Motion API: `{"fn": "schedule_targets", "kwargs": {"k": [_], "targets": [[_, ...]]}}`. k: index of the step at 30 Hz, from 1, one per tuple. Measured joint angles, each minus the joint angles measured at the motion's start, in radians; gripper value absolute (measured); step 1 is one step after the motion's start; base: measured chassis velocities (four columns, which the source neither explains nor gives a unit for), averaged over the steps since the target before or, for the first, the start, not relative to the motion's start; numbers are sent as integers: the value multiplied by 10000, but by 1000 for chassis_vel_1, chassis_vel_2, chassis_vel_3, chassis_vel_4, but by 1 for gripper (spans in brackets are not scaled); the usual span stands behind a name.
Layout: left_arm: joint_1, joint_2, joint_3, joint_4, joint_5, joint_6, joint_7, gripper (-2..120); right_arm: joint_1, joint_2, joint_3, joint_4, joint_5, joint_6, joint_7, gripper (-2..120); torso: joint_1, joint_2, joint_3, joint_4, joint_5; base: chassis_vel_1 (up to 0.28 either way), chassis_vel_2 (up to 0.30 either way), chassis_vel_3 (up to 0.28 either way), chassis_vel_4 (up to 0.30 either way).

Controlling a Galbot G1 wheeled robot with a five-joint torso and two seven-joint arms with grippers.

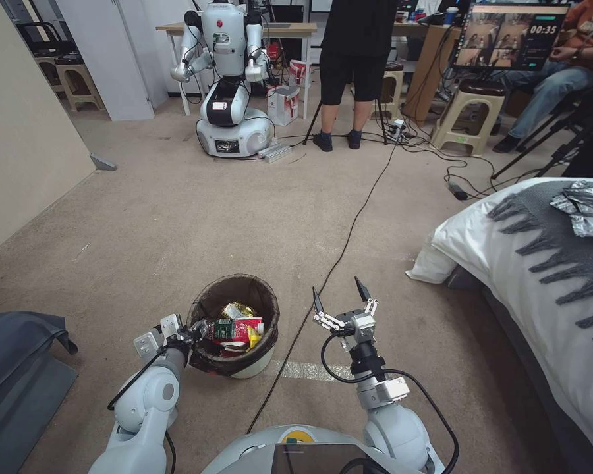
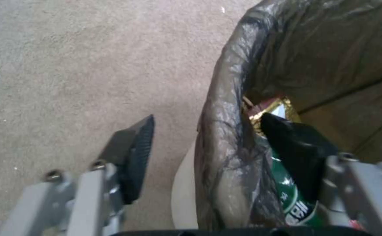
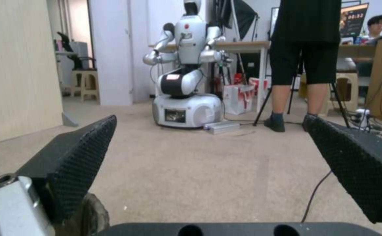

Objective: Pick up the trash bin, then pick up the garbage from the floor and place it into the trash bin.

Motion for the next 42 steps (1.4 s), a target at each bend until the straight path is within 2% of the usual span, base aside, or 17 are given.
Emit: {"fn": "schedule_targets", "kwargs": {"k": [2,3,5,7,12,20,36,39,40,42], "targets": [[18,10,47,-55,69,-25,70,68,0,1,-3,0,-2,4,-7,100,0,-1,1,-2,-3,0,0,0,0],[46,20,116,-140,162,-48,152,75,0,2,-7,0,-3,14,-15,100,0,-1,2,-3,-5,0,0,0,0],[63,25,167,-204,244,-51,193,77,-2,3,-7,0,-5,31,-21,100,1,-2,2,-3,-8,0,0,0,0],[89,44,288,-366,482,-32,238,89,-15,2,-15,2,-8,79,-33,100,1,-3,3,-3,-9,0,0,0,0],[121,46,433,-567,857,5,283,99,-1,-21,-8,54,-37,142,28,100,1,-3,2,-1,3,0,0,0,0],[197,71,535,-847,1608,-180,650,99,30,43,-41,52,-213,165,83,100,1,-3,-1,1,6,0,0,0,0],[238,111,546,-999,2130,-433,991,98,68,47,-14,56,-298,179,98,100,1,-2,-1,1,6,0,0,0,0],[345,125,580,-1220,2922,-1053,1440,99,70,46,33,69,-359,89,291,100,1,-2,-1,2,7,0,0,0,0],[345,125,580,-1220,2922,-1053,1440,99,70,46,33,69,-359,89,291,100,1,-2,-1,2,7,0,0,0,0],[476,116,584,-1353,3770,-2063,1851,99,50,79,39,89,-434,-141,629,100,1,-2,-1,1,7,0,0,0,0]]}}
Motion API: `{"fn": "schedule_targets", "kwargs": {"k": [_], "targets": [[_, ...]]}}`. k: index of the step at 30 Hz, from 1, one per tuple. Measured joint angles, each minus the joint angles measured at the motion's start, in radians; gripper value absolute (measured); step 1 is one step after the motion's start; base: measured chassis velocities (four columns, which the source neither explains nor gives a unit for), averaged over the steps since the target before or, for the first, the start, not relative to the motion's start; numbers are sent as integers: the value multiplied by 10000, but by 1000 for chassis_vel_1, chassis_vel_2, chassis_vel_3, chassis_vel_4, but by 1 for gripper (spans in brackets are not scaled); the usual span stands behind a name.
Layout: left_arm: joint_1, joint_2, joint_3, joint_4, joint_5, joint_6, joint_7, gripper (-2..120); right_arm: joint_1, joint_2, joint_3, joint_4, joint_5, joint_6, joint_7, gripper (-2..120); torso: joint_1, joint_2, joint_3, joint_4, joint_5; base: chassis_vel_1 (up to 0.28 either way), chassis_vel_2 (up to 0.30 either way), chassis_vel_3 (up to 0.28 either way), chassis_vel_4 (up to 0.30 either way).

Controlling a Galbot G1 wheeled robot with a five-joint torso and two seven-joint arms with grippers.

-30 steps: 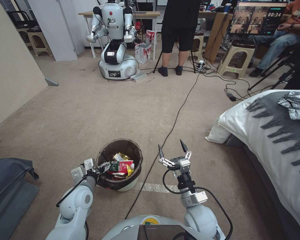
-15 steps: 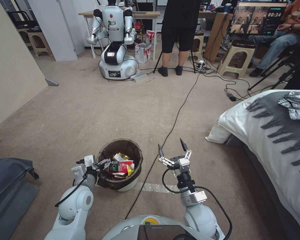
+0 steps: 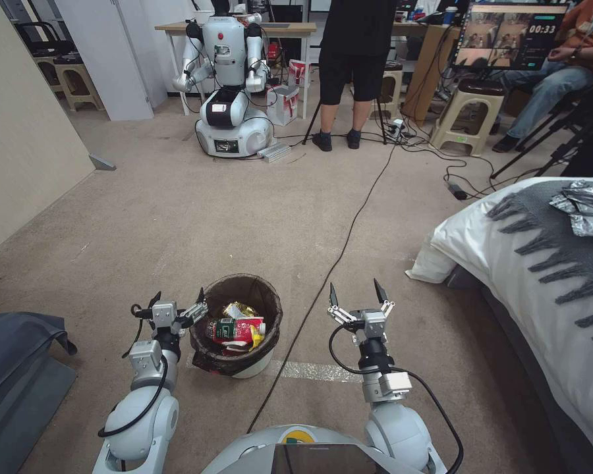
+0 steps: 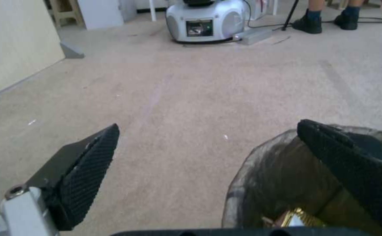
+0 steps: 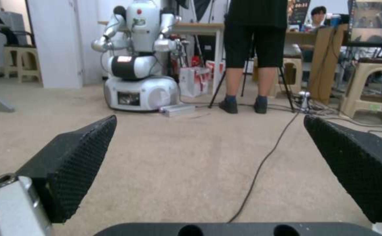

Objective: Pick up the trash bin, then pick up the garbage from the floor and place it into the trash bin.

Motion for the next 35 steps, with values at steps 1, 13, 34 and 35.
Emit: {"fn": "schedule_targets", "kwargs": {"k": [1,13,34,35], "targets": [[50,-9,-2,-43,213,-310,99,100,-8,21,6,8,-35,-91,109,100,0,0,0,0,0,0,0,0,0],[1054,-215,-453,292,2037,-3403,895,100,-139,198,252,-24,-259,-795,955,100,0,1,0,0,0,0,0,0,0],[1037,-219,-457,308,2023,-3369,886,100,-128,198,257,-36,-239,-790,901,100,0,1,0,0,0,0,0,0,0],[1037,-219,-457,308,2022,-3367,885,100,-128,198,257,-36,-238,-789,900,100,0,1,0,0,0,0,0,0,0]]}}
